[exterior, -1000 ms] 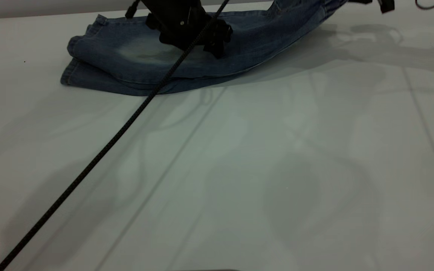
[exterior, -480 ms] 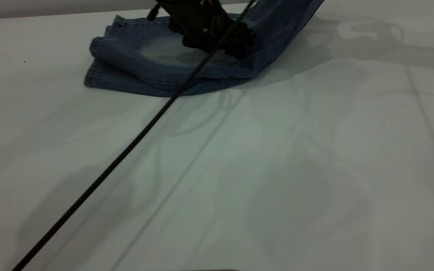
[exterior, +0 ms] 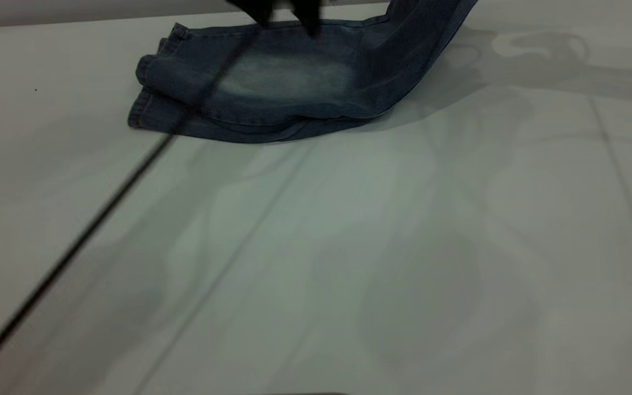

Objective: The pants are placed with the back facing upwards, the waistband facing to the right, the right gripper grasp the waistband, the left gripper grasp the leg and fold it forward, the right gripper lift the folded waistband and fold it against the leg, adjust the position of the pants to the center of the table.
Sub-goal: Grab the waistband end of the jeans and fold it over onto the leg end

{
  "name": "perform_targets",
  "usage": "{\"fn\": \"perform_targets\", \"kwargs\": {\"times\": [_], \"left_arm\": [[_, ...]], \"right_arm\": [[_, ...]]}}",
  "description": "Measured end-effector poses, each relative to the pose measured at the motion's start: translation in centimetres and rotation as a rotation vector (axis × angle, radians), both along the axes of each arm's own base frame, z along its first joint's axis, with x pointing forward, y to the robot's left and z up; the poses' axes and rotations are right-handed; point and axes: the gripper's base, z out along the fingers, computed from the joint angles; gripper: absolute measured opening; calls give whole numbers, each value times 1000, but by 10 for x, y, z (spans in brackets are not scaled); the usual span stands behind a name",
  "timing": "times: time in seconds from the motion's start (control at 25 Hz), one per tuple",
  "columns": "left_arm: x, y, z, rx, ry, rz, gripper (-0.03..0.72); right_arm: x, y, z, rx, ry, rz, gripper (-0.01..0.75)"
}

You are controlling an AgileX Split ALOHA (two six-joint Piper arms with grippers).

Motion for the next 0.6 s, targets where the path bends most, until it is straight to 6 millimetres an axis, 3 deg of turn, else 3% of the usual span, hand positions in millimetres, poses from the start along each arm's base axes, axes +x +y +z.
{"fn": "perform_targets", "kwargs": {"times": [0.08,0.2,0.4,0.6], "left_arm": [[5,19,11,40,41,34,525],[7,48,8,98,136,87,525],[17,87,-5,118,195,164,525],[24,104,-29,118,210,197,525]], "right_arm": [[0,0,0,-2,-2,-1,87],[1,0,0,-7,-7,-4,87],[1,6,0,-12,-11,4,87],[1,26,1,-16,-20,40,87]]}}
